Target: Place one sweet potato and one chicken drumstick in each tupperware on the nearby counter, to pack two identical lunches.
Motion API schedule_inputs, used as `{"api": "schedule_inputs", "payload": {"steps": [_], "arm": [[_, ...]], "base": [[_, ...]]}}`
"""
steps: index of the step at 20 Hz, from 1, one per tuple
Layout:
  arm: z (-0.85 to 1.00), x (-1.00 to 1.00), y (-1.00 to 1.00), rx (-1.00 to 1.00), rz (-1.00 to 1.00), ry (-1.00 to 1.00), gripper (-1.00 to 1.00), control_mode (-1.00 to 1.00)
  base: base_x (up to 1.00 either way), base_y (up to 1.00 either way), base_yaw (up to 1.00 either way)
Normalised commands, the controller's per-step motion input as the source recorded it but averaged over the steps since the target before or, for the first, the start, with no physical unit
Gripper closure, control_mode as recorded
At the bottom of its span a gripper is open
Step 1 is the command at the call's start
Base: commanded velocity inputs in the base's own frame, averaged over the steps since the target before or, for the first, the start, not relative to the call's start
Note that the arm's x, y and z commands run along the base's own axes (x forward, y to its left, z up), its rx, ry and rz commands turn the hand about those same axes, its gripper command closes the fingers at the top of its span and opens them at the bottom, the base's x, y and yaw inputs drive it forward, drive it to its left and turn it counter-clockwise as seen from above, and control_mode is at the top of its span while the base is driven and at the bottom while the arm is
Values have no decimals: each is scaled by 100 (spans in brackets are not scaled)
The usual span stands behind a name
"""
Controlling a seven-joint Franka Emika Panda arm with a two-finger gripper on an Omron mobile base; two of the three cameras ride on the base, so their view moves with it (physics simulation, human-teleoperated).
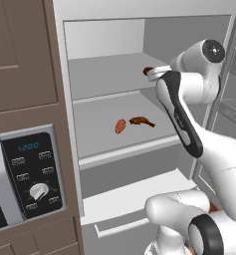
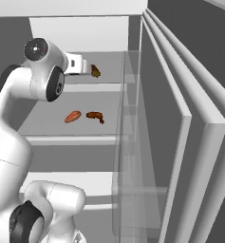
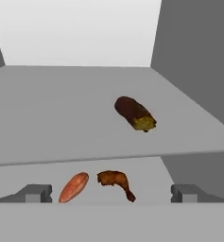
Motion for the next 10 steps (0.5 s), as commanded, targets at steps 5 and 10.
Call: {"api": "schedule_inputs", "payload": {"steps": [5,10], "arm": [[-13,62,-30,0,1,0,-100,-100],[0,59,-34,0,3,1,-100,-100]], "base": [[0,0,0],[0,0,0]]}}
